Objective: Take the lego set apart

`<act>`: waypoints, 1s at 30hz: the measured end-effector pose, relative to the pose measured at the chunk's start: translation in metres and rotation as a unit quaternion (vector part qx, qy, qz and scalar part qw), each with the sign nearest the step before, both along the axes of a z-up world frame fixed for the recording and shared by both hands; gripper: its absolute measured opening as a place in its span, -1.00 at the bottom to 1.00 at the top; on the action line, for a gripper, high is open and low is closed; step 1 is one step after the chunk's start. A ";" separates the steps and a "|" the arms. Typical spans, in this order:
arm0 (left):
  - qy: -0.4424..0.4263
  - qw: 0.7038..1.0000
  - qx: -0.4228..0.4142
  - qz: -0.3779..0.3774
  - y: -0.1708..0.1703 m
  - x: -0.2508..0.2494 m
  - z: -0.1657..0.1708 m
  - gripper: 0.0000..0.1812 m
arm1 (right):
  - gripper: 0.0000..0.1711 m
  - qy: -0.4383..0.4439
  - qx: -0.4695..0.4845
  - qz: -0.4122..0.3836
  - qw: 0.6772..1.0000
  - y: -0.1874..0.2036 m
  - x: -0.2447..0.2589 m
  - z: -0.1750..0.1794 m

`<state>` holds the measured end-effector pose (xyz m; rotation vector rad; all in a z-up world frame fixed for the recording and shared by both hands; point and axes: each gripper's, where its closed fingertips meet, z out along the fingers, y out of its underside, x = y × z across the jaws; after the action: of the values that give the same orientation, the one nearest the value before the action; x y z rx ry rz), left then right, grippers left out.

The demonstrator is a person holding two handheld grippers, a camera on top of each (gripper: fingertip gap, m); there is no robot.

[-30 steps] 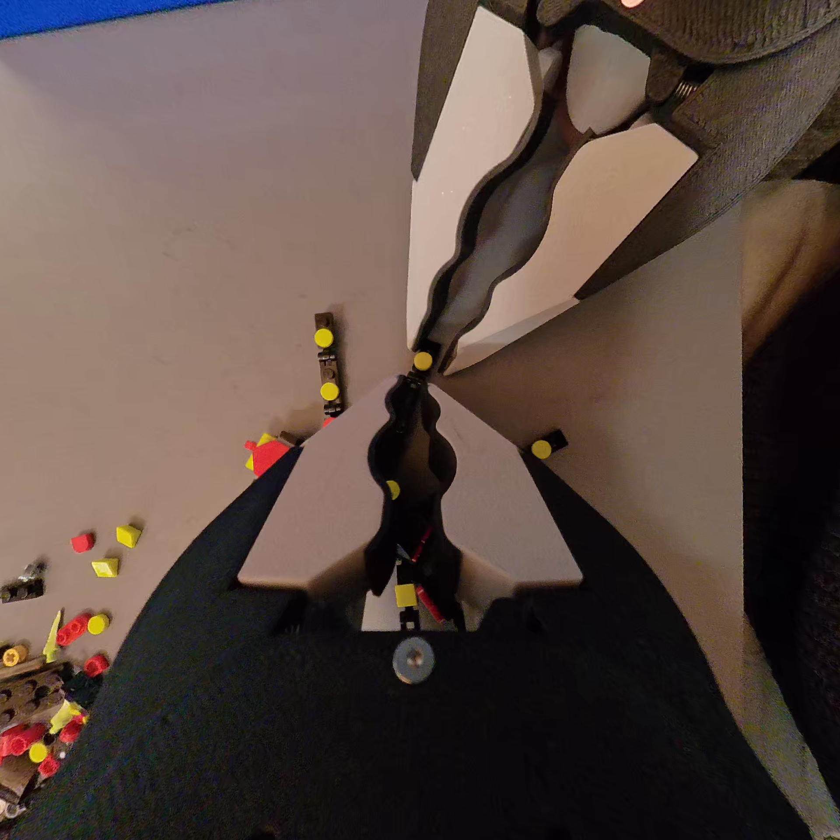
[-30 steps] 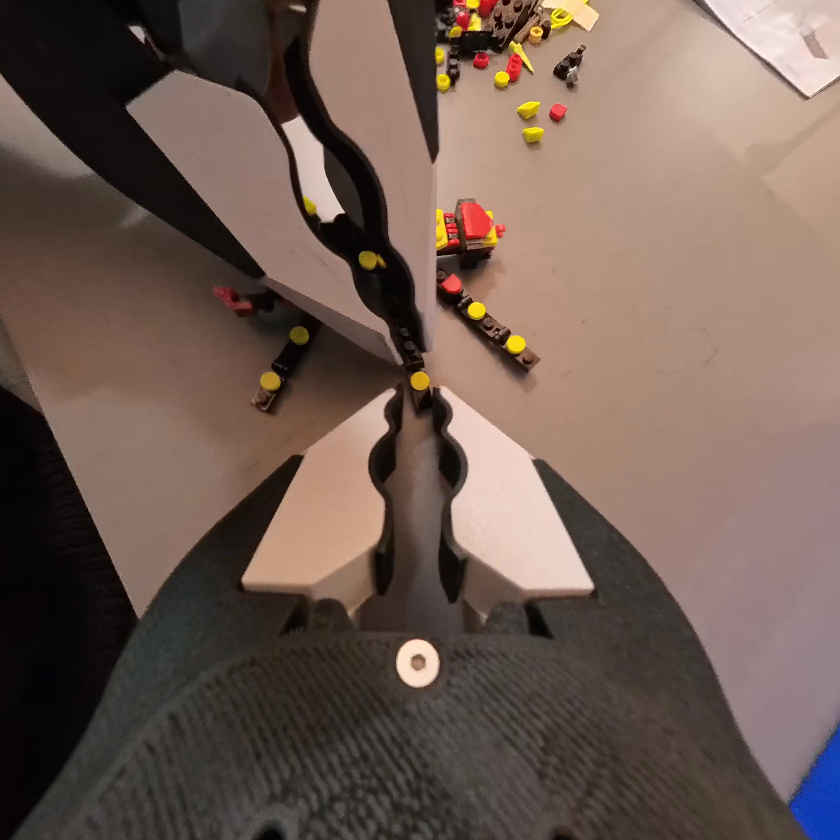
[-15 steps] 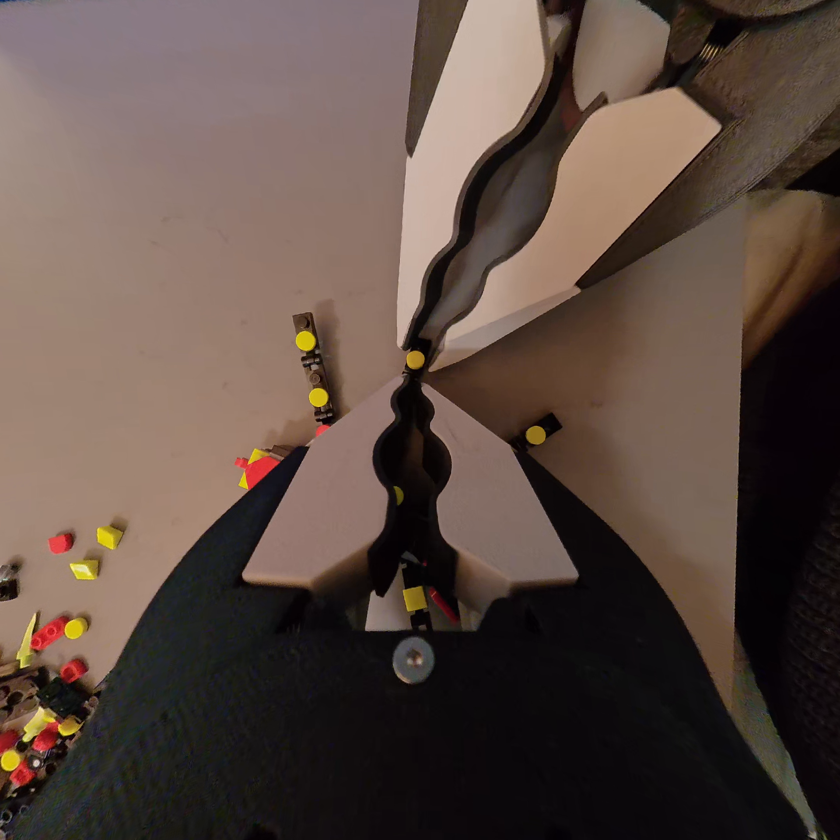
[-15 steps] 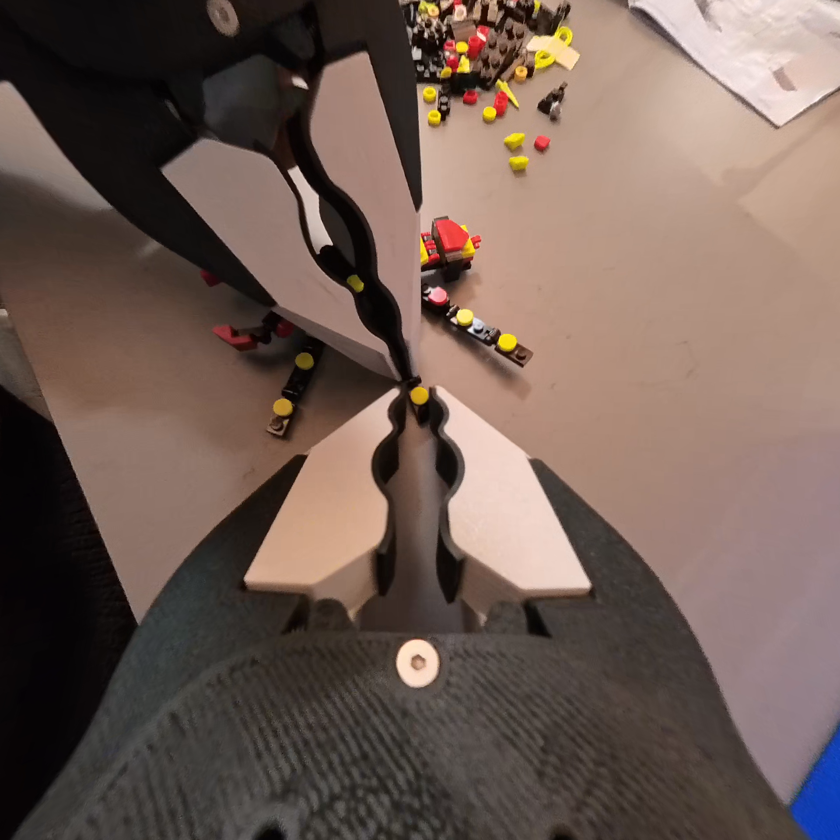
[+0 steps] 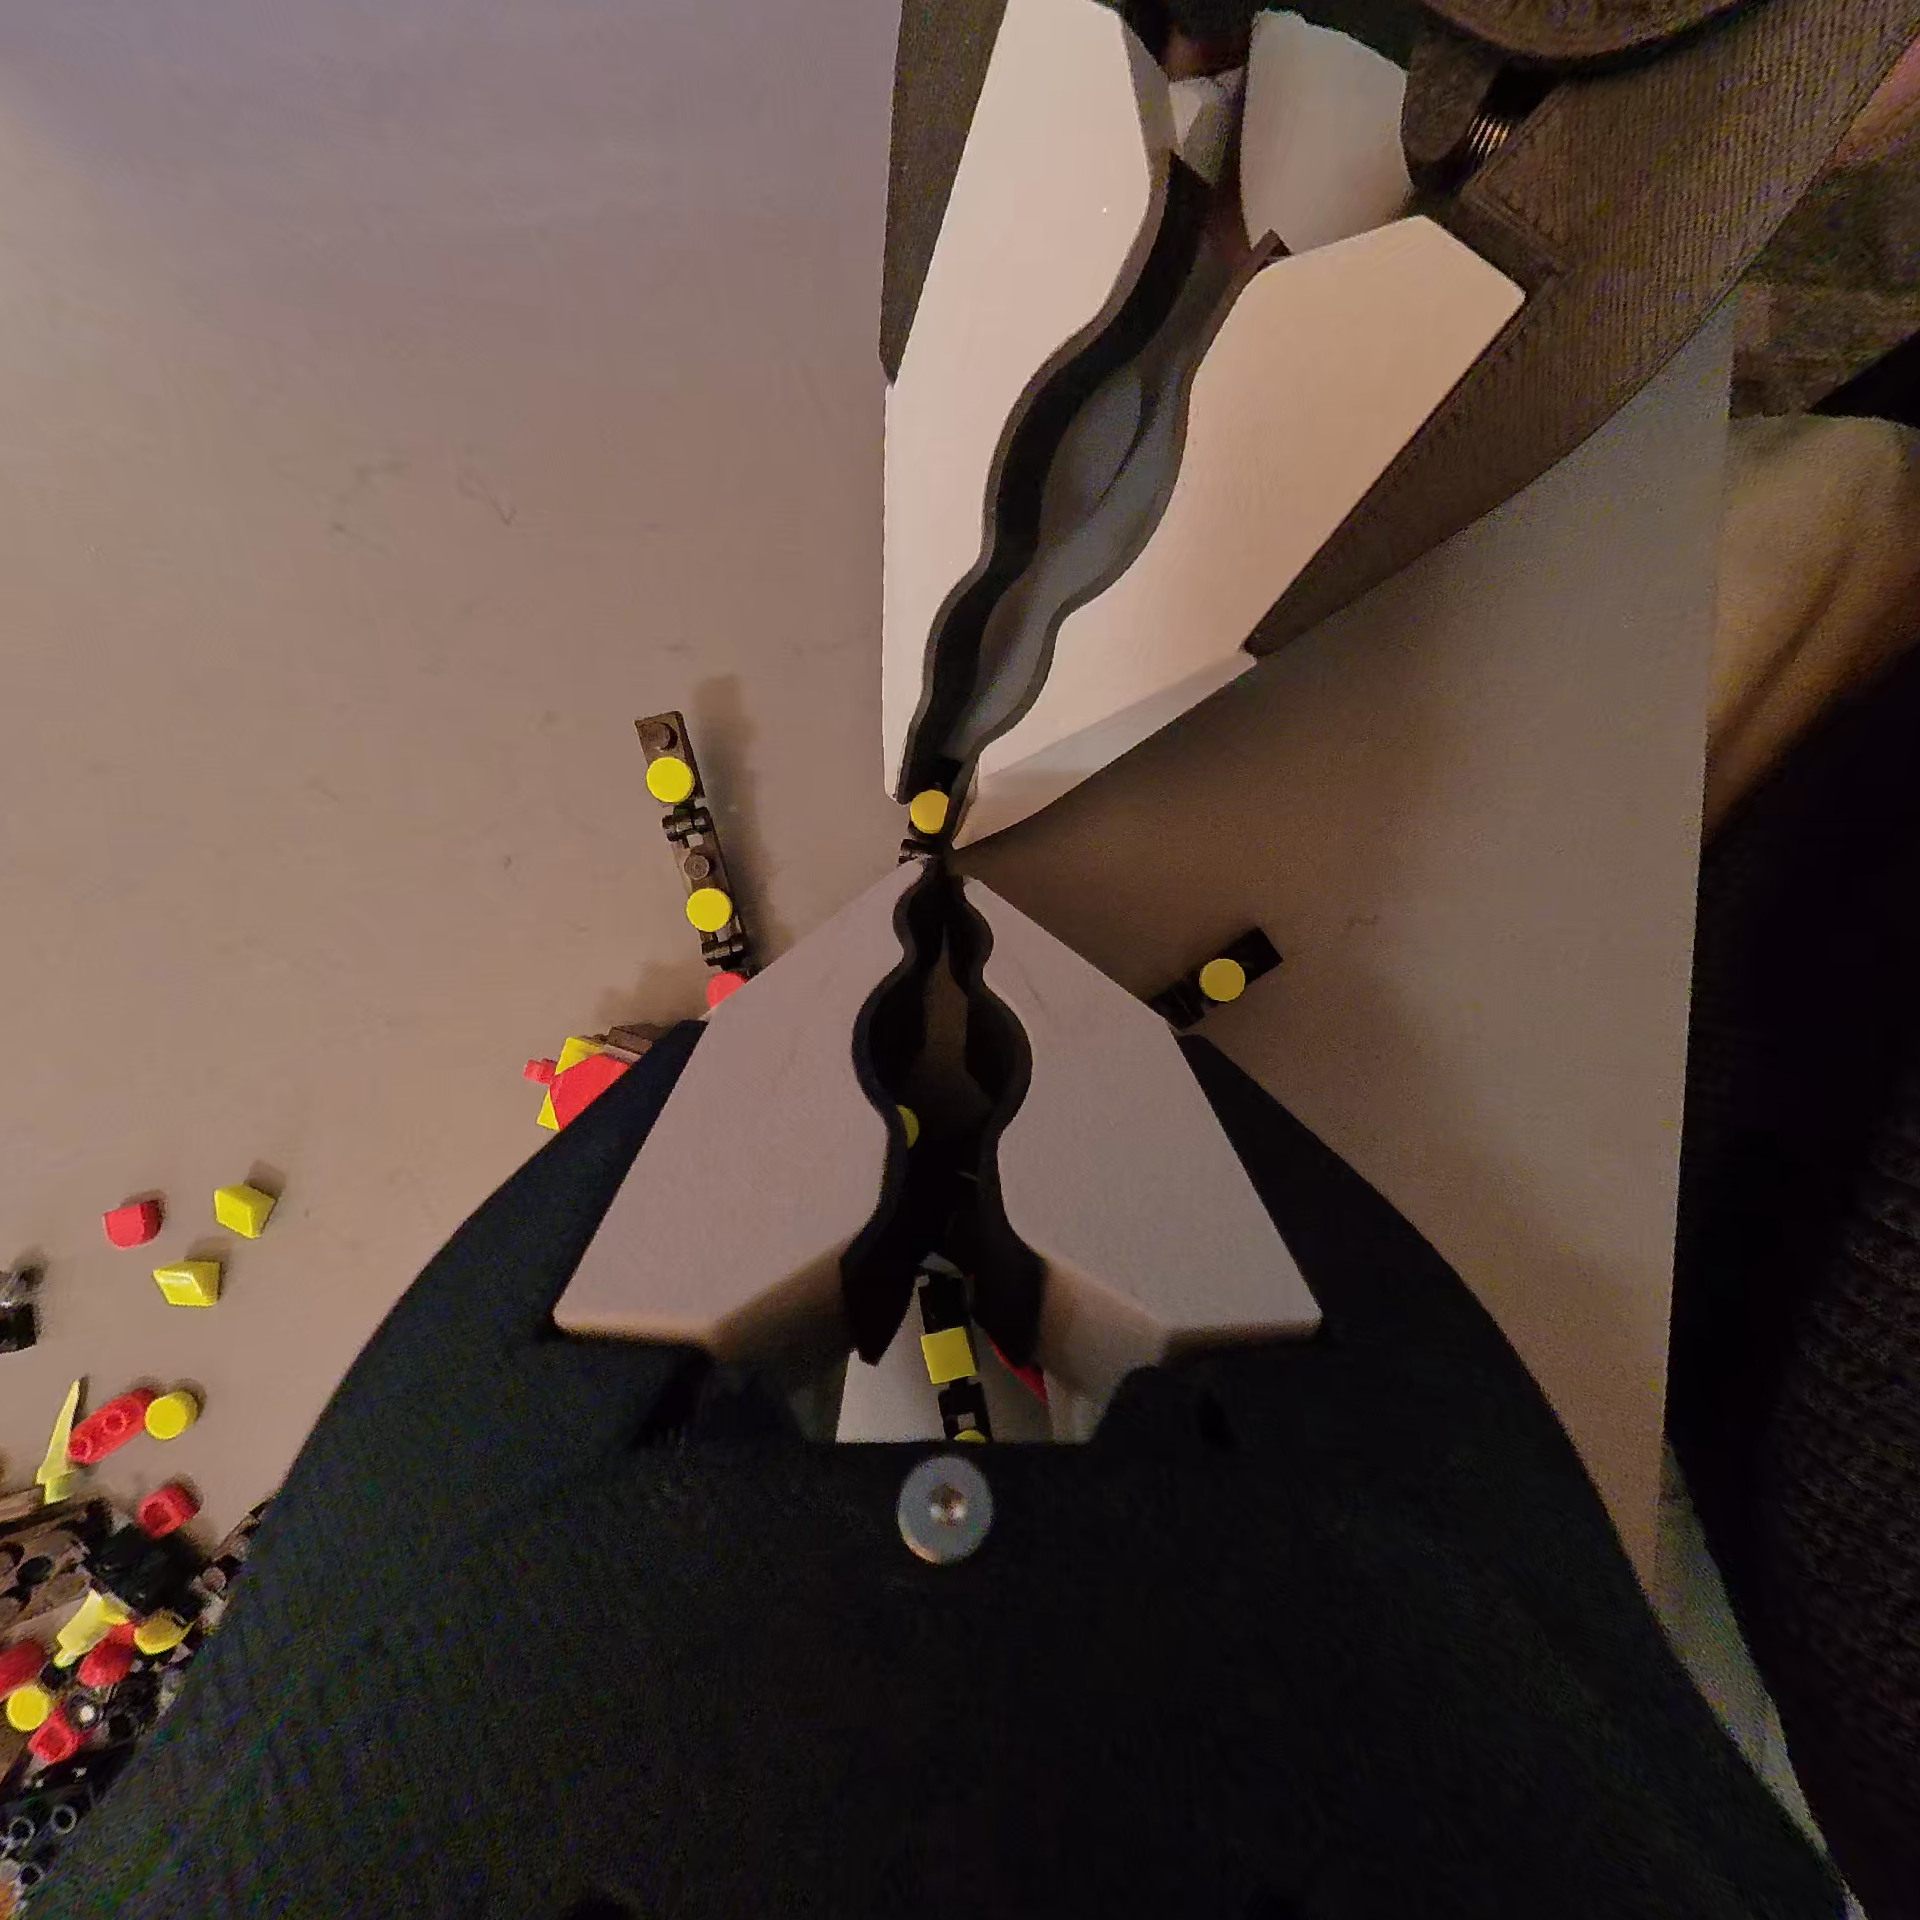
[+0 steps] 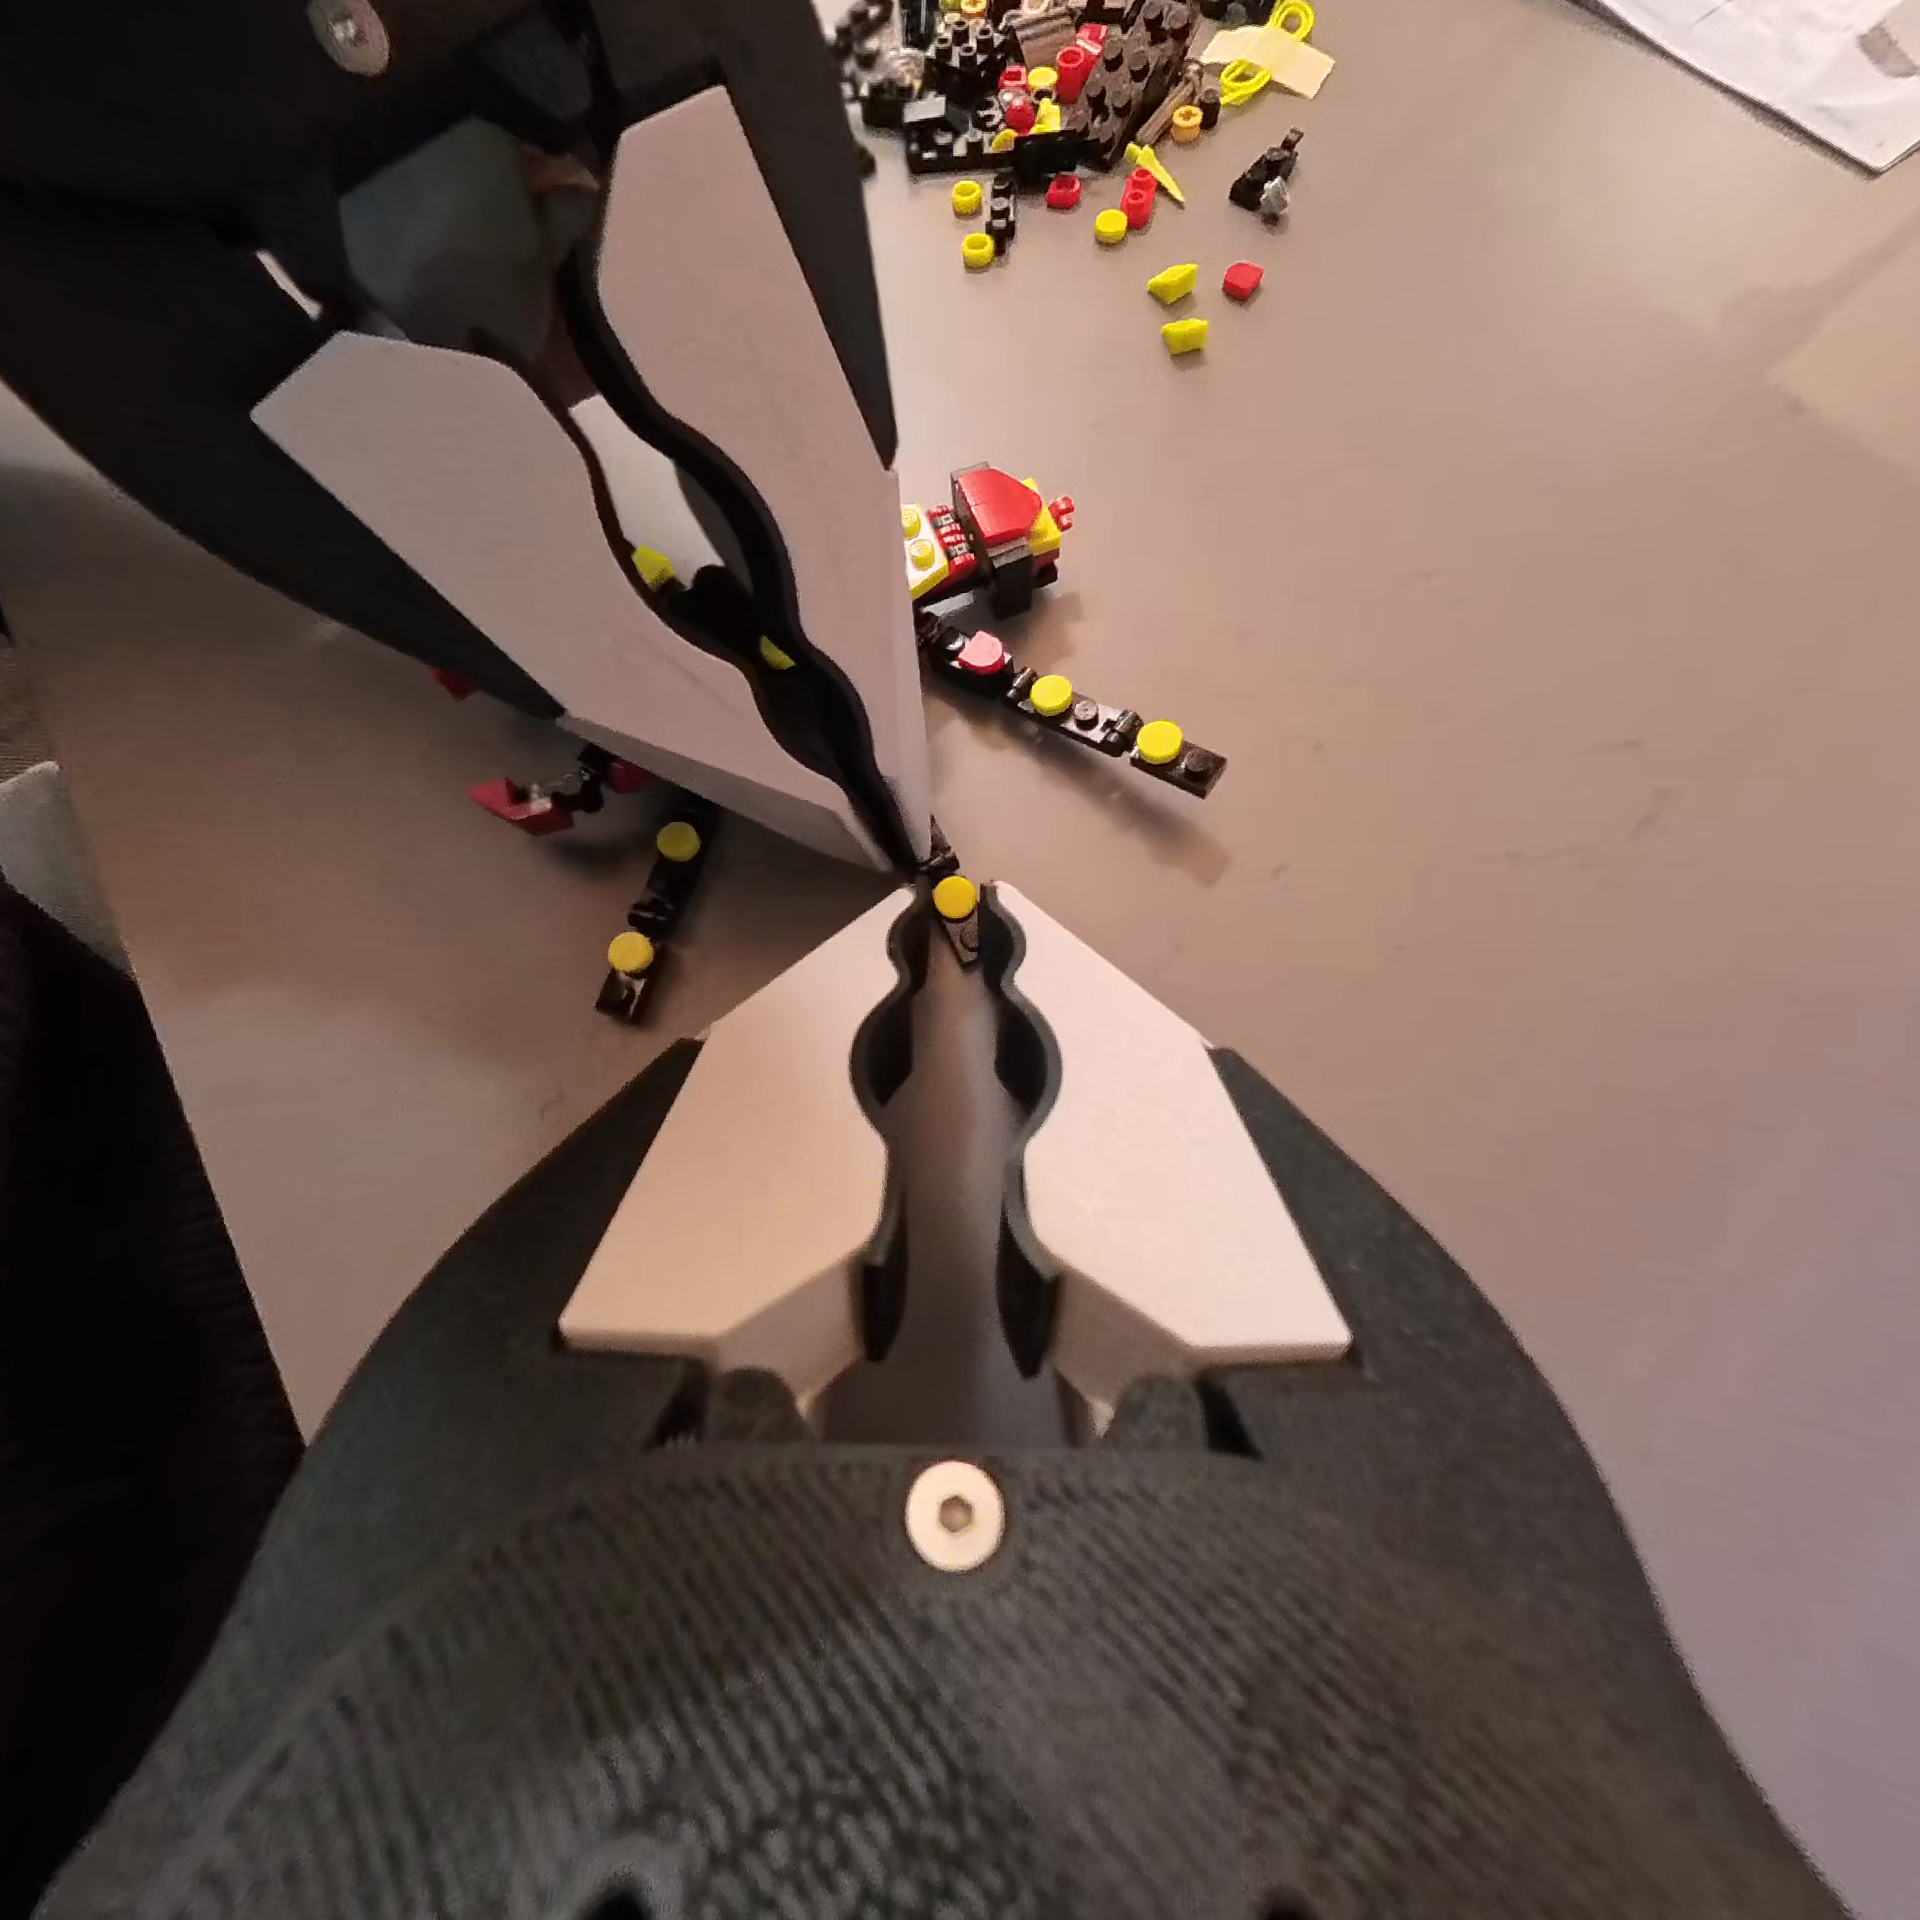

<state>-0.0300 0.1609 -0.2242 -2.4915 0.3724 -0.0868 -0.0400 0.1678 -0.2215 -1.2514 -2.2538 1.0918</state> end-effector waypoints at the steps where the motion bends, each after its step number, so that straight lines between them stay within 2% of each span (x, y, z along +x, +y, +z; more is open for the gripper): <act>1: -0.001 1.000 0.000 0.000 0.000 0.000 0.000 -1.00 | -0.91 0.000 -0.001 0.000 1.000 0.000 0.000 0.000; 9: -0.012 1.000 0.002 0.011 -0.001 -0.003 0.001 -0.99 | -0.92 -0.001 0.008 0.021 1.000 -0.003 0.002 0.000; 14: 0.029 0.999 0.003 0.025 -0.001 -0.018 -0.001 -0.66 | -0.93 0.001 0.015 0.027 1.000 -0.005 0.002 0.000; 23: 0.010 1.000 0.018 0.017 0.001 -0.014 0.003 -0.85 | -0.92 0.003 0.020 0.022 1.000 -0.002 0.001 0.000; 30: 0.012 1.000 0.023 0.010 0.002 -0.013 0.004 -0.86 | -0.92 0.007 0.029 0.025 0.999 -0.003 0.001 0.000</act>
<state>-0.0429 0.1626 -0.2199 -2.4528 0.3568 -0.0391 -0.0391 0.1652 -0.2212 -1.1656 -2.3009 1.0424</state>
